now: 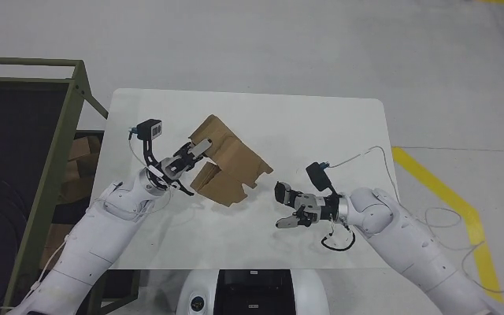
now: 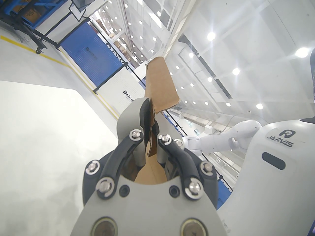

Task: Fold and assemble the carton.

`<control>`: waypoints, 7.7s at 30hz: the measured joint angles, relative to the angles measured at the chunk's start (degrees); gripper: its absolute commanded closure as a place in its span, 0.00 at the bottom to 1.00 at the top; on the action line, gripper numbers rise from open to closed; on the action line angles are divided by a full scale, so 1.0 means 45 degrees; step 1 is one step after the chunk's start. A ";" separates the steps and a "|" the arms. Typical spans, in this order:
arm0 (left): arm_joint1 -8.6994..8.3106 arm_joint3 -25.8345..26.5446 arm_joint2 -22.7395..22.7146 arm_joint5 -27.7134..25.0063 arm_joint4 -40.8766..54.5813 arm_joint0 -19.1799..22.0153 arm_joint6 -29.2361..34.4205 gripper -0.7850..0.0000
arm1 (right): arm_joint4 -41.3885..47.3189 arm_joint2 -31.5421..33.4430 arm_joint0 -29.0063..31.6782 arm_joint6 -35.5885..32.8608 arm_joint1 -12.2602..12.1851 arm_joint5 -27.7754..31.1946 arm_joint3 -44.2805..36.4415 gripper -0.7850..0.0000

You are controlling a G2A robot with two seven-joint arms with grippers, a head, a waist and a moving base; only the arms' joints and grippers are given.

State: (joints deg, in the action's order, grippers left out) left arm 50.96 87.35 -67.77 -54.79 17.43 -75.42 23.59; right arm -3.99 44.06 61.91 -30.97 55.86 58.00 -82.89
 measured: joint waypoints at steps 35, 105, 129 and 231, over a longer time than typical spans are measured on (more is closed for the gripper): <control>0.0657 -0.0265 0.0302 0.0449 0.2791 0.0323 0.0714 1.00 | -0.0563 -0.1775 -0.0873 0.2752 0.1701 0.0000 0.1630 0.53; 0.1449 -0.1330 -0.0771 0.0288 0.2494 0.0041 0.2008 1.00 | -0.0280 0.0902 0.1000 0.2833 0.1159 0.0000 0.0054 1.00; 0.1546 -0.1431 -0.0850 0.0567 0.3415 -0.0074 0.3594 1.00 | 0.0249 0.2060 0.1868 0.3007 0.0717 0.0000 -0.0278 1.00; -0.1184 0.2103 -0.1623 0.1524 0.1975 -0.1567 0.7297 0.00 | 0.4833 0.0509 0.0142 -0.3405 -0.1507 0.0000 -0.1884 1.00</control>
State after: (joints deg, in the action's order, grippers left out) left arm 45.63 96.82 -75.08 -47.93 26.32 -82.47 56.43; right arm 17.76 46.35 62.54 -46.29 49.08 58.00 -91.37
